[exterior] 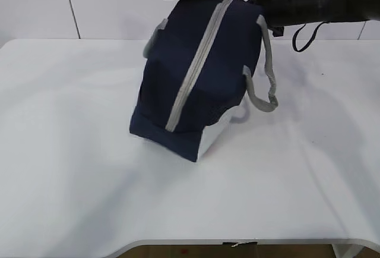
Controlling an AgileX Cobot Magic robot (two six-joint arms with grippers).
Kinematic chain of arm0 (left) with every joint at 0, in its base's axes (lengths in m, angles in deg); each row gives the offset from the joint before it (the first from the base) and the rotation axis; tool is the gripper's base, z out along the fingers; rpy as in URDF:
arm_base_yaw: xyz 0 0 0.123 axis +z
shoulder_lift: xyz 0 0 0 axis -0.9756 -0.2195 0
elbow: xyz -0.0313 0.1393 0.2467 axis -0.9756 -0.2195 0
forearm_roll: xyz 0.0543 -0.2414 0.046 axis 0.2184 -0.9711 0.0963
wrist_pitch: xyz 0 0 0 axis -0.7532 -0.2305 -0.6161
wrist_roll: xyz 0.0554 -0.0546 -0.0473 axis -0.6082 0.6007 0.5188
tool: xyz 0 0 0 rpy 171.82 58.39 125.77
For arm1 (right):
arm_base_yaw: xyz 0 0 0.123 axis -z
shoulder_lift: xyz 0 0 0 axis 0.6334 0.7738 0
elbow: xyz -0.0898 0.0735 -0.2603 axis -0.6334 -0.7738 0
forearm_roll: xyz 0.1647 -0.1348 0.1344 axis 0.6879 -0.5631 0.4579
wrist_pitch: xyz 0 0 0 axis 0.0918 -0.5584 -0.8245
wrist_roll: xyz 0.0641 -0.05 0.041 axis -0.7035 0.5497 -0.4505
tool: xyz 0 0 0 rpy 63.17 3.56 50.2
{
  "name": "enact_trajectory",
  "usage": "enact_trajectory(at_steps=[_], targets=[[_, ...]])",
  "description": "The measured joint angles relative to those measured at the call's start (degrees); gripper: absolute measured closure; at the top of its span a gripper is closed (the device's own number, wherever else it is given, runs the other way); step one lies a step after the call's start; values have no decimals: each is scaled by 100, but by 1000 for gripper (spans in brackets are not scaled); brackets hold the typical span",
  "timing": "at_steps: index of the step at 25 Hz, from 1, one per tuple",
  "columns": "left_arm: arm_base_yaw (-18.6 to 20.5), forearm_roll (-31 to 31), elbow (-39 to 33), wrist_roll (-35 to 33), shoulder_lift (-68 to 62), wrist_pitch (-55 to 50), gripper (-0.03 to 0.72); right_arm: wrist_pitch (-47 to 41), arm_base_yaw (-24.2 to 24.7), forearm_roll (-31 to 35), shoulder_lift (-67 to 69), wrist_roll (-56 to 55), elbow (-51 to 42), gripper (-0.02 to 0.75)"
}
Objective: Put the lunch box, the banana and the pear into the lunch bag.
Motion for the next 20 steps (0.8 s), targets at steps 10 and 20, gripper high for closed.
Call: enact_trajectory(at_steps=[10, 20], targets=[[0, 34, 0, -22, 116, -46, 673, -283, 10, 119, 0, -65, 0, 730], [0, -79, 0, -22, 152, -323, 673, -1107, 95, 316, -12, 329, 401, 280]])
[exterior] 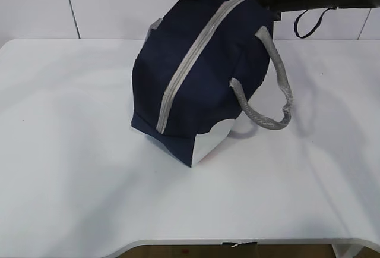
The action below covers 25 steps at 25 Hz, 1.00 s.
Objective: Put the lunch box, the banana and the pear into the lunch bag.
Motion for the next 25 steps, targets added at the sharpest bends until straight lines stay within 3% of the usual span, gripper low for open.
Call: enact_trajectory(at_steps=[4, 14, 25], targets=[[-1, -41, 0, 0, 0, -163, 673, -102, 59, -976, -218, -53, 217, 244], [117, -41, 0, 0, 17, -283, 673, -571, 86, -3337, -1242, -1010, 535, 237], [205, -109, 0, 0, -194, -236, 673, -691, 86, -4540, -2284, -1691, 535, 236]])
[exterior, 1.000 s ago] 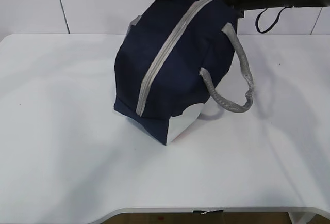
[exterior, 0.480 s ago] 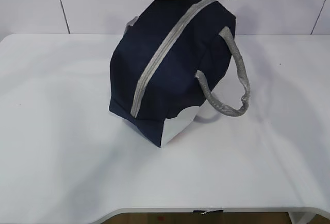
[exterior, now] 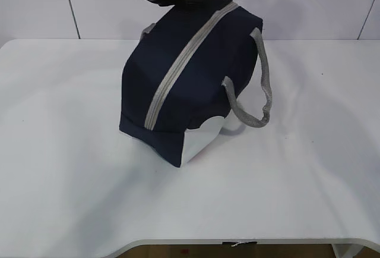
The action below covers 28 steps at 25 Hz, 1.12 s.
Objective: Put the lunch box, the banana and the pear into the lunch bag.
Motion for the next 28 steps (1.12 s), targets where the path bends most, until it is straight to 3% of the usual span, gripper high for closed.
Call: enact_trajectory(at_steps=[4, 6, 8, 12, 14, 28], targets=[[0, 113, 0, 0, -35, 99, 666, -7, 0, -152, -405, -88, -234, 236], [0, 383, 0, 0, -35, 120, 620, -12, 0, -184, -589, -109, -449, 236], [0, 697, 0, 0, -35, 132, 519, -21, 0, -187, -726, -112, -648, 236], [0, 969, 0, 0, -35, 132, 241, -34, 0, -222, -939, -229, -941, 236], [0, 1021, 0, 0, -35, 132, 171, -34, 0, -222, -1053, -316, -1024, 236], [362, 1728, 10, 0, 831, -650, 135, -47, 0, -351, -2180, -681, -1797, 236]])
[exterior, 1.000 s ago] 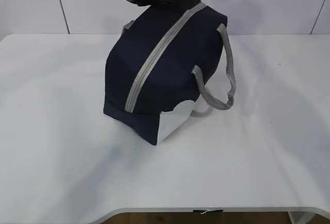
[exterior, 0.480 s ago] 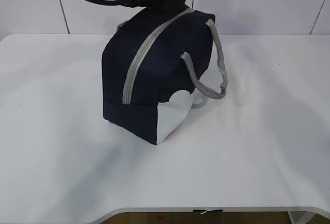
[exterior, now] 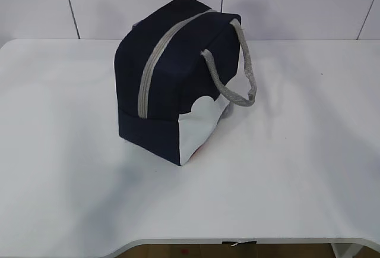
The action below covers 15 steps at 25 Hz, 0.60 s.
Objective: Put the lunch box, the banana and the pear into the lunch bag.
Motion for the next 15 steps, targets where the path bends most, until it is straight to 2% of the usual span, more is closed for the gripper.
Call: enact_trajectory(at_steps=[4, 7, 11, 15], targets=[[15, 441, 0, 118, 568, -907, 148, -4, 0, -22, -346, -238, -270, 236], [15, 1032, 12, 515, 986, -1788, 196, -4, 0, -166, -686, -406, -555, 236], [15, 2033, 12, 1394, 1509, -3036, 227, -13, 0, -741, -1263, -736, -1047, 236], [15, 2974, 12, 2213, 1966, -3801, 237, -17, 0, -1337, -1858, -1231, -1718, 236]])
